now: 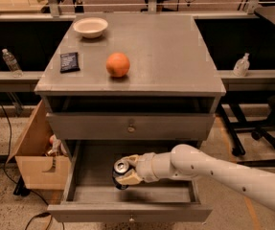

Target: Place pepsi can into middle drawer

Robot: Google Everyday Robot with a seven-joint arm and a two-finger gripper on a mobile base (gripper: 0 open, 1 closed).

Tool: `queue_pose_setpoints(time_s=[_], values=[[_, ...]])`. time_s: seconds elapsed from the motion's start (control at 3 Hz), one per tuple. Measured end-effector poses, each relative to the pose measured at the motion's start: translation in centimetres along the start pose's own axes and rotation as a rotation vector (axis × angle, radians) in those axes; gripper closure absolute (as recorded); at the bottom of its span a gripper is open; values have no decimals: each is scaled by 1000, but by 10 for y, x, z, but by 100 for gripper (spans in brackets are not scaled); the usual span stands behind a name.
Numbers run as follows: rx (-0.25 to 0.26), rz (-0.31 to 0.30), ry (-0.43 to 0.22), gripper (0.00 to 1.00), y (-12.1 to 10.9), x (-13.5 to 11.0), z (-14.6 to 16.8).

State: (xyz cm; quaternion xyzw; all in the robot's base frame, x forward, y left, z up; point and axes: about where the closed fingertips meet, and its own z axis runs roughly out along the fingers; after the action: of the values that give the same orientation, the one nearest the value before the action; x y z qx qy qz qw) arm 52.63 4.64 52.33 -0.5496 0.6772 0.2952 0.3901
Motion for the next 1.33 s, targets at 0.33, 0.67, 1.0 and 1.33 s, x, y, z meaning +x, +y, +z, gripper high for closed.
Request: queue_pose_setpoints(time_s=[0.33,0.67,1.0,1.33], values=[[3,4,-14,100,-5,13,18],[-11,0,-27,100,-9,19,35],[-40,-25,-35,100,-7,15,50],[-71,-69,-16,100,1,9,66]])
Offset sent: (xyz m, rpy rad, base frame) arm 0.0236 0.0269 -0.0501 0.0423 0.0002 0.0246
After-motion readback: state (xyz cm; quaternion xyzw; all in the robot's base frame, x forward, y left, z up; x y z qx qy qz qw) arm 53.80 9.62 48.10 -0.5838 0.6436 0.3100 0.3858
